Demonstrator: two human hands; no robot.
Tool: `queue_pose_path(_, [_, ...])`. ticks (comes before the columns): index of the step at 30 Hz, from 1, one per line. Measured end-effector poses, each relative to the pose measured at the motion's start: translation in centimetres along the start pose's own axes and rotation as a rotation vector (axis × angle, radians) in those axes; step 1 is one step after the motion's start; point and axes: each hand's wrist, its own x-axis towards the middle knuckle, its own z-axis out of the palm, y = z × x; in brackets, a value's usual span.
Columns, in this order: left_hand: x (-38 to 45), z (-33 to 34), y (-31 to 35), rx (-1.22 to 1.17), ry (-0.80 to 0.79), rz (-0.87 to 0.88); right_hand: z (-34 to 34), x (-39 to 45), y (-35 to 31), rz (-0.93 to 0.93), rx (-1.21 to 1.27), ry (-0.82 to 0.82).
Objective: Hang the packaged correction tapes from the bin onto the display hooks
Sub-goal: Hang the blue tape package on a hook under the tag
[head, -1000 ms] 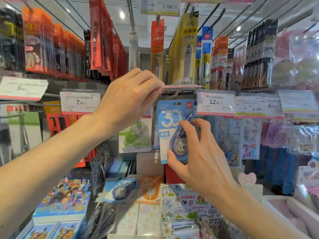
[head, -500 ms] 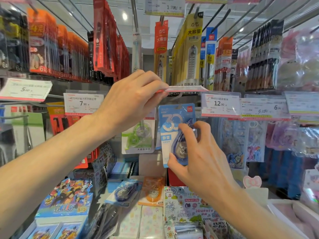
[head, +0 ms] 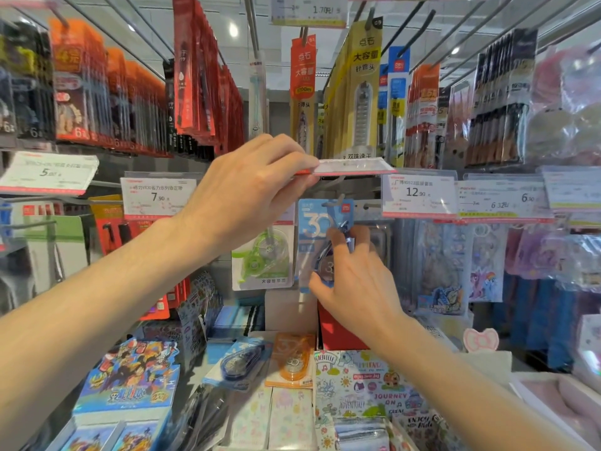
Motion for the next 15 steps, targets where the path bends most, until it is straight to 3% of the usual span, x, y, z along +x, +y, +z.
queue_pose_path(15, [-0.1,-0.2,-0.1,-0.017,-0.028,-0.018,3.5,2.7,0.2,0.045,0.05,-0.05])
